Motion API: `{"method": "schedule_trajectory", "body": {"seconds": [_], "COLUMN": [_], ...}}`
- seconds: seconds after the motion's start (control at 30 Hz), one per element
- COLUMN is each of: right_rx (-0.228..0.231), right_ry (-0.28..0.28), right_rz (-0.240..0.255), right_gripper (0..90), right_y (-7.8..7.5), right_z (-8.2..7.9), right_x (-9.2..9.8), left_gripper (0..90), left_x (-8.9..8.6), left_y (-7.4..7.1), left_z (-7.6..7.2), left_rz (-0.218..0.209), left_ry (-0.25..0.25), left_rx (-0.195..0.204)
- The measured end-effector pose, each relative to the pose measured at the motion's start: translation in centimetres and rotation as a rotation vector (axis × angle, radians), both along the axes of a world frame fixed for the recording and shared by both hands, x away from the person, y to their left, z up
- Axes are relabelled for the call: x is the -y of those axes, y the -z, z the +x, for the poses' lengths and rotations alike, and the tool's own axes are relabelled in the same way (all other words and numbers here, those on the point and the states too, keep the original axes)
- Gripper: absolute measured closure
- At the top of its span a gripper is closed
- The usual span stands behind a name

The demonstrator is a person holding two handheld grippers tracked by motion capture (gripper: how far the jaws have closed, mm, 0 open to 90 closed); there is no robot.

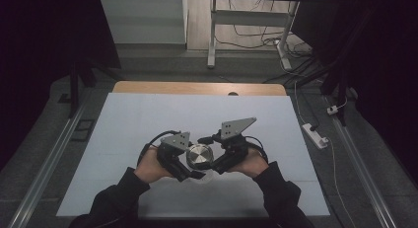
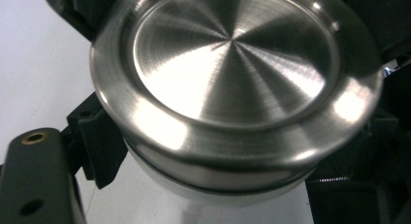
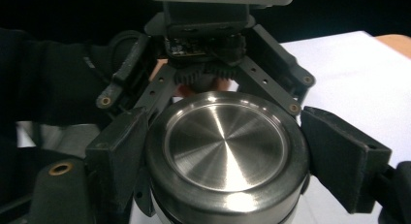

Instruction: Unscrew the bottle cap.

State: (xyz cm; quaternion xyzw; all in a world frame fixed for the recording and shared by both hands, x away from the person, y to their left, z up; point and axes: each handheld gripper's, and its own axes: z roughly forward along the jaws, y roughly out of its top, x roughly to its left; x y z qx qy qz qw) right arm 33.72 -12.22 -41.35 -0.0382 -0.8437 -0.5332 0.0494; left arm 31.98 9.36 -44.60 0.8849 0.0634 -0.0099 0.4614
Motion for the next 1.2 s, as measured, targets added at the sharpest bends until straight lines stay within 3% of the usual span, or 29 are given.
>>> {"method": "schedule_trajectory", "body": {"seconds": [0.07, 0.17, 0.33, 0.43, 0.57, 0.73, 0.8, 0.87, 1.1, 1.2], "right_rx": [-0.014, -0.016, 0.067, 0.096, 0.122, 0.112, 0.131, 0.129, 0.077, 0.063], "right_ry": [0.015, 0.127, 0.327, 0.396, 0.44, 0.42, 0.409, 0.377, 0.15, 0.103], "right_rz": [0.006, -0.003, -0.051, -0.082, -0.111, -0.094, -0.104, -0.109, -0.044, -0.041], "right_gripper": [16.7, 9.4, 9.0, 10.6, 13.9, 19.4, 19.6, 19.6, 19.6, 19.5], "right_y": [0.1, -0.4, -1.5, -1.5, -1.0, -0.5, -0.5, -0.7, -1.1, -1.2], "right_z": [0.2, 0.4, -0.4, -1.1, -1.5, -1.6, -1.8, -1.8, -1.1, -0.9], "right_x": [0.2, 0.3, 0.0, -0.9, -1.8, -2.3, -2.4, -2.2, -0.7, -0.2], "left_gripper": [15.8, 15.8, 15.9, 15.8, 15.8, 15.9, 15.9, 15.8, 15.8, 15.8], "left_x": [0.0, -0.4, -0.9, -1.1, -1.0, -0.6, -0.6, -0.8, -0.8, -0.4], "left_y": [0.0, -0.1, 0.0, 0.0, -0.1, -0.1, -0.1, -0.1, -0.4, -0.6], "left_z": [0.1, 0.4, 0.8, 0.9, 0.8, 0.6, 0.6, 0.7, 0.2, 0.1], "left_rz": [0.011, 0.021, 0.024, 0.029, 0.027, 0.05, 0.037, 0.025, -0.031, -0.01], "left_ry": [-0.038, -0.123, -0.279, -0.324, -0.313, -0.28, -0.264, -0.217, -0.045, -0.06], "left_rx": [0.004, 0.012, 0.011, 0.012, 0.011, 0.025, 0.018, 0.011, -0.011, -0.001]}}
